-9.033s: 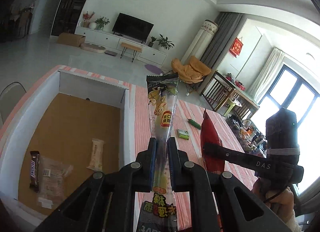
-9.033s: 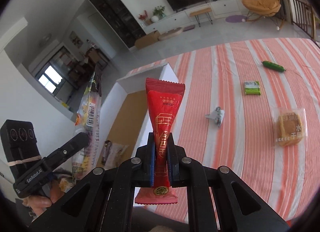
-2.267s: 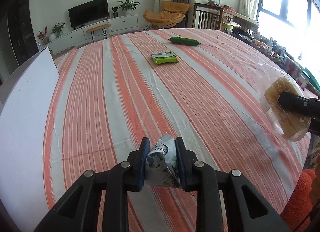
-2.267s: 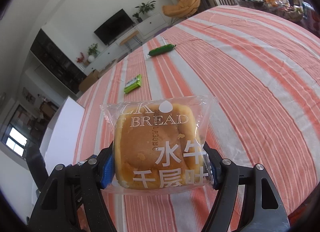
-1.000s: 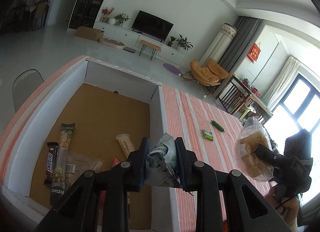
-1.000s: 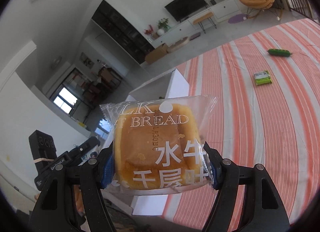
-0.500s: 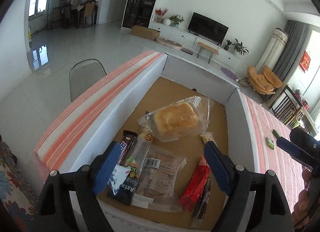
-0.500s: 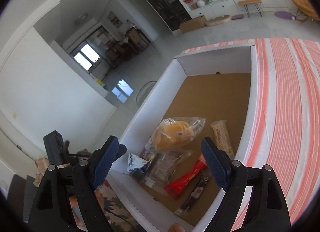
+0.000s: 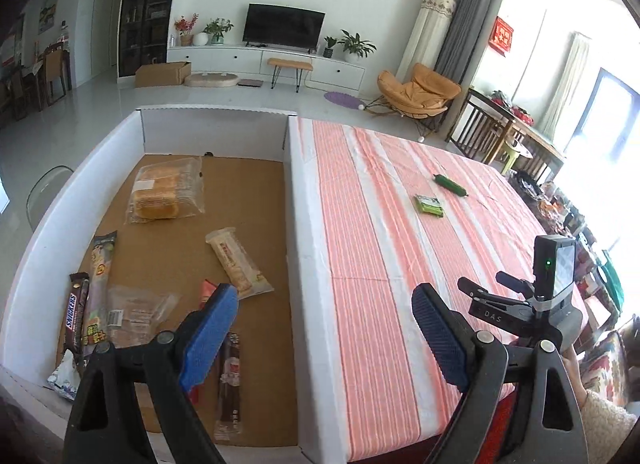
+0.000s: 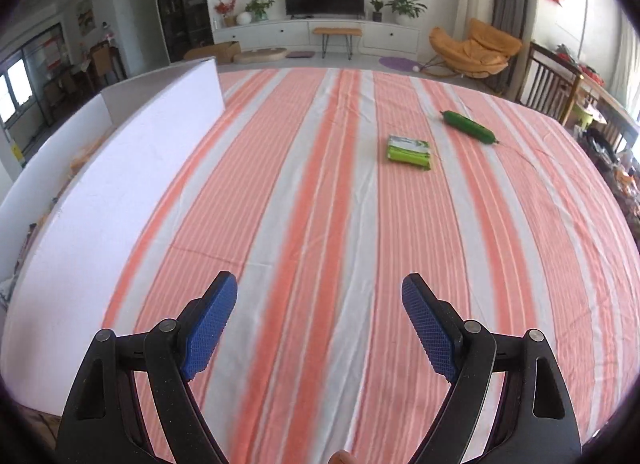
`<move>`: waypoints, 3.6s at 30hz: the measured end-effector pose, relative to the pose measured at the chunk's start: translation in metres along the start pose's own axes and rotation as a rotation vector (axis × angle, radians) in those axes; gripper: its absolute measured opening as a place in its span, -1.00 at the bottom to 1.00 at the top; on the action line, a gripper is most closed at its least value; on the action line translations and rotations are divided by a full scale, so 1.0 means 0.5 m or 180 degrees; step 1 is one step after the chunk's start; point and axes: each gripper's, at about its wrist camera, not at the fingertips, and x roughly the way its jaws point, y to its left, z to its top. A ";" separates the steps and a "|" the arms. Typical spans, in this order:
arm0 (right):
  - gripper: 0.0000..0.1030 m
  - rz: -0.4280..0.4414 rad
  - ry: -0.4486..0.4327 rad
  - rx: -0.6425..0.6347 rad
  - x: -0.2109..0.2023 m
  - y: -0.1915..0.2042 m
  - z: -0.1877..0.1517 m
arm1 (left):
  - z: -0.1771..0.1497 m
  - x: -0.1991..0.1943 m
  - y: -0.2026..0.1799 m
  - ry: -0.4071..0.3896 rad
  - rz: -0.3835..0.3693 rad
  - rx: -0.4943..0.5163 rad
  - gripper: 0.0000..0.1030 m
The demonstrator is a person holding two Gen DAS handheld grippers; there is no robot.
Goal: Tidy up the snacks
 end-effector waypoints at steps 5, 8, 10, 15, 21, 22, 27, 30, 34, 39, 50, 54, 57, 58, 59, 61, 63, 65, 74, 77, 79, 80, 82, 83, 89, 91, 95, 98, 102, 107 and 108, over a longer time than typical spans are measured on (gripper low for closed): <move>0.69 -0.0529 0.0031 0.0432 0.014 -0.143 -0.027 | -0.013 0.047 -0.168 0.0213 -0.0330 0.0485 0.78; 0.69 -0.0598 0.0022 0.0603 0.005 -0.186 -0.034 | -0.023 0.079 -0.227 0.0329 -0.0409 0.0642 0.78; 0.69 -0.0614 0.0005 0.0650 -0.003 -0.198 -0.042 | -0.027 0.094 -0.253 0.0400 -0.0417 0.0699 0.78; 0.69 -0.0649 -0.0019 0.0641 0.005 -0.216 -0.050 | -0.033 0.124 -0.267 0.0515 -0.0336 0.0768 0.78; 0.69 -0.0615 0.0011 0.0720 0.029 -0.237 -0.063 | -0.042 0.154 -0.255 0.0610 -0.0227 0.0725 0.78; 0.69 -0.0615 0.0021 0.0728 0.033 -0.240 -0.064 | -0.044 0.156 -0.254 0.0628 -0.0218 0.0726 0.78; 0.69 -0.0673 0.0068 0.0742 0.049 -0.267 -0.055 | -0.053 0.184 -0.260 0.0717 -0.0190 0.0738 0.78; 0.69 -0.0747 0.0111 0.0745 0.067 -0.294 -0.046 | -0.055 0.208 -0.267 0.0821 -0.0154 0.0729 0.78; 0.69 -0.0666 0.0143 0.0961 0.082 -0.349 -0.049 | -0.047 0.232 -0.288 0.0918 -0.0153 0.0740 0.78; 0.78 -0.0611 0.0162 0.1047 0.082 -0.367 -0.053 | -0.018 0.282 -0.332 0.1138 -0.0261 0.0779 0.78; 0.80 -0.0603 0.0168 0.1045 0.080 -0.364 -0.053 | 0.113 0.491 -0.348 0.1410 -0.0211 0.0449 0.78; 0.80 -0.0603 0.0168 0.1045 0.080 -0.365 -0.052 | 0.175 0.566 -0.320 0.1315 -0.0163 0.0309 0.78; 0.80 -0.0603 0.0167 0.1045 0.080 -0.364 -0.053 | 0.206 0.621 -0.324 0.1343 -0.0174 0.0215 0.78; 0.81 -0.0603 0.0168 0.1045 0.080 -0.364 -0.052 | 0.216 0.637 -0.334 0.1342 -0.0193 0.0240 0.78; 0.80 -0.0603 0.0168 0.1045 0.079 -0.364 -0.053 | 0.226 0.654 -0.347 0.1328 -0.0210 0.0290 0.78; 0.80 -0.0603 0.0168 0.1045 0.080 -0.364 -0.052 | 0.242 0.684 -0.375 0.1290 -0.0196 0.0420 0.78; 0.81 -0.0603 0.0168 0.1045 0.080 -0.364 -0.052 | 0.254 0.714 -0.394 0.1240 -0.0109 0.0480 0.78; 0.81 -0.0604 0.0168 0.1045 0.080 -0.364 -0.052 | 0.257 0.740 -0.400 0.1222 -0.0036 0.0439 0.78; 0.81 -0.0605 0.0167 0.1046 0.080 -0.364 -0.053 | 0.213 0.721 -0.389 0.1027 0.0167 0.0634 0.00; 0.81 -0.0605 0.0167 0.1046 0.080 -0.363 -0.053 | 0.181 0.670 -0.343 0.1037 0.0173 0.0478 0.00; 0.81 -0.0605 0.0167 0.1046 0.080 -0.363 -0.053 | 0.149 0.624 -0.315 0.1020 0.0207 0.0496 0.00; 0.81 -0.0606 0.0167 0.1046 0.080 -0.363 -0.053 | 0.132 0.601 -0.300 0.1002 0.0219 0.0481 0.00; 0.81 -0.0606 0.0167 0.1046 0.080 -0.363 -0.053 | 0.095 0.555 -0.273 0.0974 0.0195 0.0413 0.01; 0.81 -0.0606 0.0167 0.1046 0.080 -0.363 -0.053 | 0.079 0.536 -0.259 0.0941 0.0183 0.0368 0.01; 0.81 -0.0606 0.0167 0.1047 0.080 -0.363 -0.053 | 0.026 0.496 -0.258 0.0676 0.0216 0.0532 0.26; 0.81 -0.0606 0.0167 0.1046 0.080 -0.363 -0.053 | 0.022 0.509 -0.266 0.0705 0.0362 0.0633 0.61; 0.81 -0.0605 0.0167 0.1048 0.080 -0.363 -0.053 | 0.018 0.517 -0.265 0.0611 0.0457 0.0672 0.80; 0.81 -0.0614 0.0168 0.1049 0.080 -0.363 -0.054 | 0.021 0.528 -0.259 0.0608 0.0451 0.0659 0.96; 0.82 -0.0616 0.0168 0.1050 0.080 -0.362 -0.054 | 0.019 0.529 -0.255 0.0564 0.0452 0.0652 1.00; 0.82 -0.0618 0.0167 0.1048 0.079 -0.362 -0.055 | 0.018 0.530 -0.255 0.0564 0.0446 0.0646 1.00; 0.82 -0.0618 0.0168 0.1048 0.079 -0.362 -0.055 | 0.018 0.530 -0.255 0.0564 0.0447 0.0647 1.00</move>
